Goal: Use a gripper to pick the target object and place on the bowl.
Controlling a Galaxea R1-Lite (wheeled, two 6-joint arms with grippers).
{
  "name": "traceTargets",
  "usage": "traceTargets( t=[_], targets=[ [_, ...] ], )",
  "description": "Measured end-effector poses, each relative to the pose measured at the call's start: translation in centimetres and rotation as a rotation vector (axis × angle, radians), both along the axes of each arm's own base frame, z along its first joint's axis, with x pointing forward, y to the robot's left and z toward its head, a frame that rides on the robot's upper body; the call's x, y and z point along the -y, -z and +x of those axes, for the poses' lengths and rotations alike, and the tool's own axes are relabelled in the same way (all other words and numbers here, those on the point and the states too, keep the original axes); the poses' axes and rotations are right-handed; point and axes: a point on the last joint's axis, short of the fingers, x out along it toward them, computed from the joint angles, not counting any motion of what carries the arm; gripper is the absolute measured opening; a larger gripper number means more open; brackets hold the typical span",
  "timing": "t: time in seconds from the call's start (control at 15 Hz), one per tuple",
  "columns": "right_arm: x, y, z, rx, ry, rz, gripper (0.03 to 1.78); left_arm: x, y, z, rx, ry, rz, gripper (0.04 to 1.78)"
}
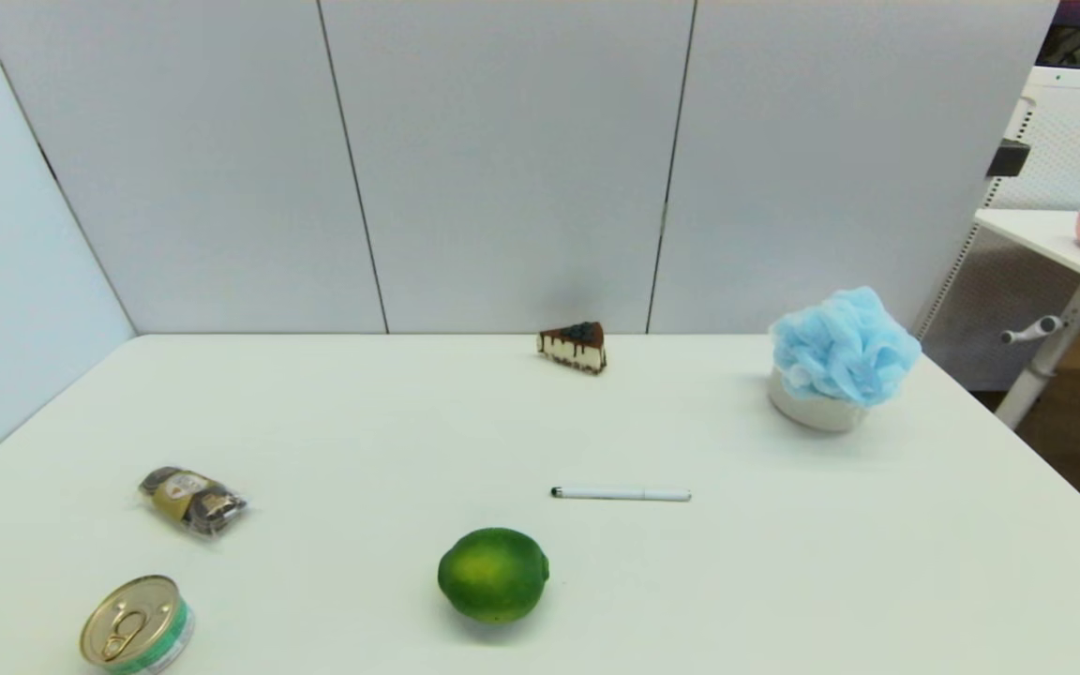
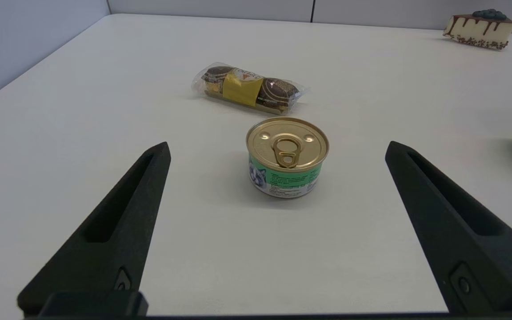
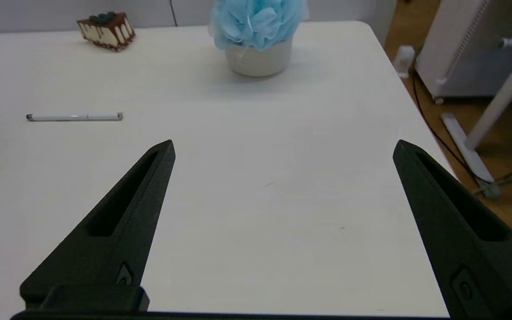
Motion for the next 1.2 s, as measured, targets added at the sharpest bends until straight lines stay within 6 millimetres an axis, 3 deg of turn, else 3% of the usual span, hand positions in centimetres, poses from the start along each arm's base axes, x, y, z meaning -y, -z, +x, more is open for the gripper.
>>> traceTargets(
  t=[0.27, 0.53, 1.2],
  targets=[
    [-0.2, 4.9, -0.5, 0.073, -0.052, -0.003, 1.69, 0.0, 0.0, 0.0, 0.0, 0.0, 0.0, 1.71],
    [-0.1, 7.0, 0.1, 0.106, -0.013, -0.018, 1.7, 0.0, 0.0, 0.0, 0.0, 0.0, 0.0, 1.71],
    [-0.1, 7.6, 0.2, 0.094, -0.006, -0.019, 1.7, 0.0, 0.0, 0.0, 0.0, 0.0, 0.0, 1.71]
  ],
)
